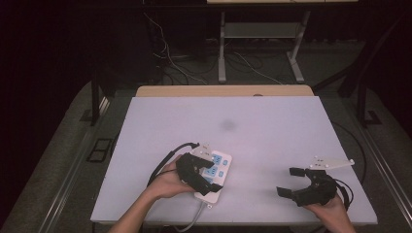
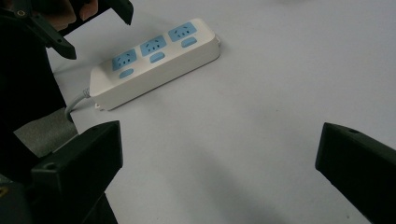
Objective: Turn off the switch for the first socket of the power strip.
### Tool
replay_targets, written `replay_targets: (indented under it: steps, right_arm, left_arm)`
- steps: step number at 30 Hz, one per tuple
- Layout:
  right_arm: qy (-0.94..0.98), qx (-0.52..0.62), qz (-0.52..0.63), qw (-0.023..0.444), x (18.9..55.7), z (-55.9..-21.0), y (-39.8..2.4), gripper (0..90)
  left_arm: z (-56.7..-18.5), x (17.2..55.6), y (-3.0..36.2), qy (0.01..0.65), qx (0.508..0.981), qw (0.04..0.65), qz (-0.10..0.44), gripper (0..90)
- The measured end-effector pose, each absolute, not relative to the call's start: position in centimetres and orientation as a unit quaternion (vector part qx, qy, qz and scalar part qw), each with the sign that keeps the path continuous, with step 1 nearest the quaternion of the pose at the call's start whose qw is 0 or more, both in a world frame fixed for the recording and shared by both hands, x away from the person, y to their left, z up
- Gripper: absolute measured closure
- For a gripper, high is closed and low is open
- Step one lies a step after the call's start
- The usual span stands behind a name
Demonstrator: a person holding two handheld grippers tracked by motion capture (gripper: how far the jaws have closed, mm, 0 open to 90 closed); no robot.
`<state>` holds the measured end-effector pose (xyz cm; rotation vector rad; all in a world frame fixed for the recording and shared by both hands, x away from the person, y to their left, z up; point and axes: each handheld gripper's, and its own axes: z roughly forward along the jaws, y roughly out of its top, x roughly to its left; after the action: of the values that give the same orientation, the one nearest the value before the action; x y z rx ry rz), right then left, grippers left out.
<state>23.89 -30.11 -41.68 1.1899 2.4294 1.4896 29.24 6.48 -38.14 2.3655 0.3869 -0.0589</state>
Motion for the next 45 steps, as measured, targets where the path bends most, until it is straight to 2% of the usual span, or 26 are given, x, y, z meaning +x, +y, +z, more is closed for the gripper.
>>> replay_targets:
  steps: [4,8,10,11,12,13,14,16,18,31,45]
  right_arm:
    - [0.788,0.385,0.481,0.026,23.8,-41.7,-30.1,0.4]
    - [0.787,0.385,0.481,0.028,23.8,-41.7,-30.1,0.4]
    - [0.785,0.386,0.483,0.033,23.8,-41.7,-30.1,0.4]
    - [0.784,0.386,0.484,0.034,23.8,-41.7,-30.1,0.4]
    - [0.784,0.387,0.484,0.035,23.7,-41.7,-30.2,0.4]
    - [0.784,0.387,0.484,0.035,23.7,-41.7,-30.2,0.4]
    - [0.784,0.387,0.484,0.035,23.7,-41.7,-30.2,0.4]
    - [0.784,0.387,0.484,0.035,23.7,-41.7,-30.2,0.4]
    - [0.785,0.386,0.483,0.036,23.7,-41.7,-30.2,0.4]
    - [0.786,0.385,0.483,0.038,23.7,-41.7,-30.1,0.4]
    - [0.786,0.384,0.483,0.037,23.6,-41.7,-30.1,0.4]
  left_arm:
    - [-38.1,29.3,6.3,0.14,0.922,0.361,-0.028,24.9]
    - [-38.2,29.4,6.1,0.131,0.924,0.359,-0.032,29.1]
    - [-38.3,29.4,6.1,0.128,0.925,0.356,-0.034,36.5]
    - [-38.4,29.4,6.1,0.125,0.926,0.355,-0.036,36.5]
    - [-38.4,29.4,6.0,0.123,0.926,0.355,-0.035,42.7]
    - [-38.4,29.4,6.0,0.121,0.926,0.355,-0.037,42.7]
    - [-38.5,29.4,6.0,0.116,0.928,0.353,-0.04,49.4]
    - [-38.5,29.4,5.9,0.114,0.928,0.352,-0.041,51.7]
    - [-38.6,29.3,5.9,0.108,0.929,0.352,-0.042,60.7]
    - [-39.1,29.5,5.5,0.104,0.933,0.34,-0.046,88.5]
    - [-39.9,29.8,5.2,0.102,0.94,0.321,-0.043,89.2]
